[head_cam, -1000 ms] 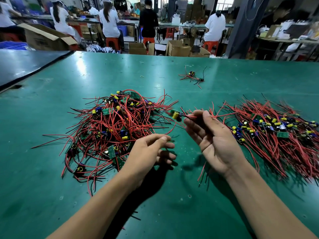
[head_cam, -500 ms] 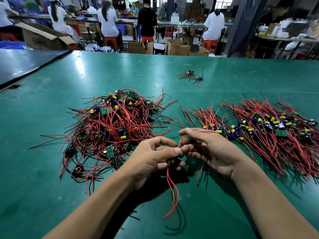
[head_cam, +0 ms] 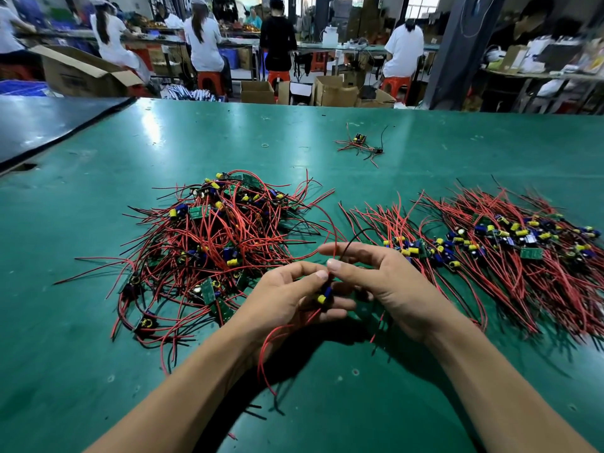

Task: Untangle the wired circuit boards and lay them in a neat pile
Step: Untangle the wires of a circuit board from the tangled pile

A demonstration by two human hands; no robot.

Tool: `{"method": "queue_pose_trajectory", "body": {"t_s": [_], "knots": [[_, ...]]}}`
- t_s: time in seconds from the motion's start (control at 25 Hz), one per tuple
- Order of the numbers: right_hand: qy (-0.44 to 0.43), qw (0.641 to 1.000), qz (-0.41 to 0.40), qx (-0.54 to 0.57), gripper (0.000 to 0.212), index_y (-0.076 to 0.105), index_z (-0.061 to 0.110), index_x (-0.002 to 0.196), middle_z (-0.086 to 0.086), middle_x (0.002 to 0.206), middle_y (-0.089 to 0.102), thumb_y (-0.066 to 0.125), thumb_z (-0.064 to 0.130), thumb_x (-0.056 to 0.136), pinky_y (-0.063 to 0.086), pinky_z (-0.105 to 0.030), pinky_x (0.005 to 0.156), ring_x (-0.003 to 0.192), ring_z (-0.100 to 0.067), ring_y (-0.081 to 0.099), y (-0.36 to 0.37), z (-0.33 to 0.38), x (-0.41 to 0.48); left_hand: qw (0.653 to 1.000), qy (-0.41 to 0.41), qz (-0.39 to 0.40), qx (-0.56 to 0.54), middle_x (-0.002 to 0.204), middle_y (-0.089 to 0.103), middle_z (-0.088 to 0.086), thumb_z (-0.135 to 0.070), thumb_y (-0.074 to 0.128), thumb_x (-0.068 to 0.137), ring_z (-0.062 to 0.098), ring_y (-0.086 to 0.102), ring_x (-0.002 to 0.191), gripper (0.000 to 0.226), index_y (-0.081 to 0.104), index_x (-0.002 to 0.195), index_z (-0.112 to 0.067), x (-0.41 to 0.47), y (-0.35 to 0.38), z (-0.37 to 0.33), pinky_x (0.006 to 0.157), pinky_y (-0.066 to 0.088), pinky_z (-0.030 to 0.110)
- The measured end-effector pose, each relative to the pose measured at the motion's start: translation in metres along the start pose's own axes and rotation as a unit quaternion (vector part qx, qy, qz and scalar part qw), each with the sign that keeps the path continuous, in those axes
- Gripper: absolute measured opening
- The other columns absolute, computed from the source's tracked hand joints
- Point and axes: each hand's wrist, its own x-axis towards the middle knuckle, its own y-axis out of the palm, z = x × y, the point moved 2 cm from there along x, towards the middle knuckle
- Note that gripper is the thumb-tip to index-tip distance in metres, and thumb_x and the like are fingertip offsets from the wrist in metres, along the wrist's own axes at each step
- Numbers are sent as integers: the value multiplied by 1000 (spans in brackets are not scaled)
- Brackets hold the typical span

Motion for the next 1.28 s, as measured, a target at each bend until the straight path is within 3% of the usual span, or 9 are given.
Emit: {"method": "queue_pose_trajectory", "body": {"t_s": [0.12, 0.2, 0.32, 0.44, 0.6, 0.8, 1.0, 1.08, 1.28], "knots": [[-14, 999, -36, -24, 28, 79, 15, 94, -6, 92, 75, 79, 36, 75, 55, -25, 75, 78, -11, 66, 0, -3, 2, 1000, -6, 19, 13, 86, 72, 24, -15, 64, 80, 33, 73, 68, 27, 57, 100, 2, -1, 0, 1, 57, 59, 34], [-16, 999, -44, -22, 23, 79, 16, 85, 0, 80, 73, 77, 37, 76, 47, -14, 59, 62, -3, 60, 2, -1, 2, 999, -12, 18, 41, 92, 73, 22, -17, 67, 78, 32, 73, 70, 29, 60, 101, 0, -2, -1, 0, 56, 59, 32], [-7, 997, -75, -31, 27, 79, 19, 81, 4, 64, 63, 72, 44, 78, 37, -16, 49, 50, -5, 44, 3, -2, 2, 996, -5, 14, 87, 95, 74, 19, -11, 64, 85, 29, 74, 71, 19, 65, 101, -2, -3, -1, 0, 57, 58, 30], [10, 995, -99, -7, 34, 78, 15, 80, -3, 64, 60, 68, 47, 84, 42, -21, 48, 51, -12, 47, 6, -4, 4, 995, 9, -5, 96, 93, 74, 20, -4, 59, 91, 31, 74, 69, 7, 66, 93, -2, -4, 0, -1, 56, 59, 30], [20, 996, -85, -9, 32, 77, 12, 84, 3, 62, 62, 62, 38, 96, 44, -19, 47, 53, -10, 54, 12, -5, 3, 996, 13, -31, 87, 86, 73, 23, -2, 60, 91, 32, 73, 66, 7, 66, 88, -2, -4, 0, -1, 56, 60, 34], [-35, 994, -66, -82, 16, 77, 11, 88, -4, 82, 71, 77, 26, 86, 52, -25, 65, 74, -14, 63, 8, -5, 1, 996, 9, -40, 82, 79, 72, 23, -2, 56, 94, 33, 73, 68, 19, 69, 80, -5, -2, -2, 0, 59, 61, 37], [10, 997, -80, 4, 33, 75, 14, 83, 2, 59, 51, 83, 42, 70, 33, -19, 45, 49, -8, 38, 7, -9, 3, 997, -6, -35, 73, 80, 72, 23, -3, 58, 92, 36, 72, 66, 15, 67, 80, -5, -2, -2, -3, 55, 60, 36], [29, 993, -95, 64, 39, 74, 17, 80, 2, 56, 42, 84, 50, 63, 27, -19, 45, 46, -9, 31, 7, -10, 6, 997, -8, -33, 69, 81, 72, 25, -1, 58, 91, 36, 72, 65, 14, 67, 80, -4, -2, -2, -3, 57, 61, 37], [12, 993, -117, 32, 36, 74, 19, 71, 6, 54, 48, 70, 55, 77, 31, -18, 43, 44, -8, 38, 7, -8, 7, 991, 35, -34, 126, 86, 74, 20, -6, 60, 92, 34, 73, 71, 11, 68, 85, -5, -4, 2, 1, 65, 59, 39]]}}
